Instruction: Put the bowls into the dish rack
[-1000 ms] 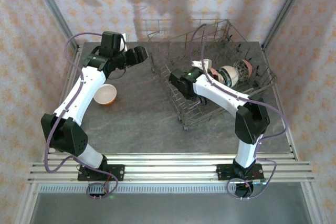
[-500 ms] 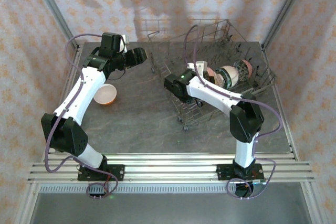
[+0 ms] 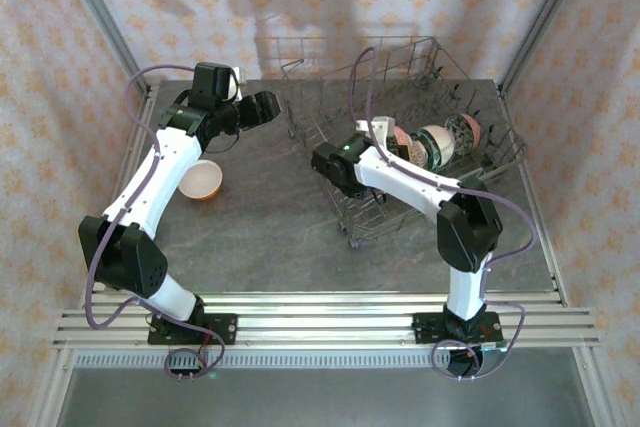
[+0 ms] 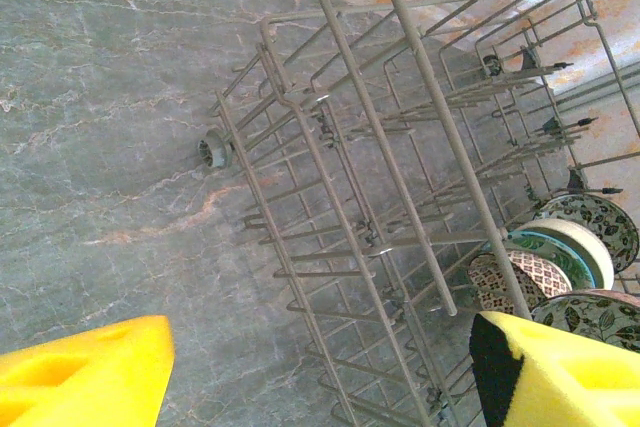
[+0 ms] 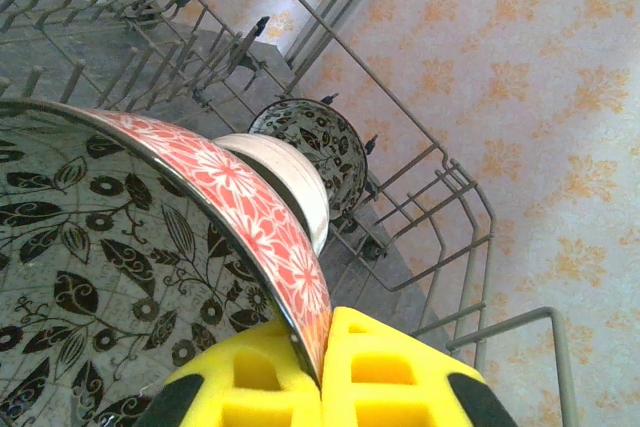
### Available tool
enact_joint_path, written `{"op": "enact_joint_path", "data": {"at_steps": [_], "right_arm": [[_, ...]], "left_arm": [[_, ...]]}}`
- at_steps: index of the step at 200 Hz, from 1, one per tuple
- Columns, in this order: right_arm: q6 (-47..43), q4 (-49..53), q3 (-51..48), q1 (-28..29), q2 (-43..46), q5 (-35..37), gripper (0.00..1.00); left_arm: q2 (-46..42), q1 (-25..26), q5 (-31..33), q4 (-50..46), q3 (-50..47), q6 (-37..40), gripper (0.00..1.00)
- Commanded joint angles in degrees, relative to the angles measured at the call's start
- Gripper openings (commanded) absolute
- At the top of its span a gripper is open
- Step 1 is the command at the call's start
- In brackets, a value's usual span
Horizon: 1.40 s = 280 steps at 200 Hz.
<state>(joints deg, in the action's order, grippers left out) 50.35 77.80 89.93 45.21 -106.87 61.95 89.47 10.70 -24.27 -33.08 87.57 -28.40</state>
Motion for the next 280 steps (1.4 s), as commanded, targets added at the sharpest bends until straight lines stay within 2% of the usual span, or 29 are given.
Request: {"op": "enact_joint_path", "data": {"at_steps": [1,30,72,125,224,280], "right_arm": [[0.2,-0.4,-6.1,-1.2,-2.8,1.2,0.00],[-1.9,-3.5,-7.6,-1.9,-2.4,-0.7,0.00],[-10.2,-12.8,-10.6,-3.2,0.7,-5.9,0.00],[-11.7,-13.0,-10.5,-4.1,-0.5,-6.3,0.00],[-14.8,-10.8,-10.1,-6.0,0.3,0.2,0.00],[-11.5,-4.0,-7.6,-6.4,-0.2,5.8,0.00]], "left_arm": [[-1.6,-0.4,-0.7,0.4,-0.2,0.5,0.79],[-1.6,-0.4,-0.9,0.1,-0.2,0.6,0.79],[-1.5,-0.5,-1.3,0.0,0.0,0.4,0.79],[-1.5,-0.5,-1.8,0.1,-0.1,-0.2,0.79],[-0.8,-0.3,-2.7,-1.0,0.9,-1.0,0.79],[-0.9,-0.3,-2.5,-1.9,1.2,-1.0,0.79]]}}
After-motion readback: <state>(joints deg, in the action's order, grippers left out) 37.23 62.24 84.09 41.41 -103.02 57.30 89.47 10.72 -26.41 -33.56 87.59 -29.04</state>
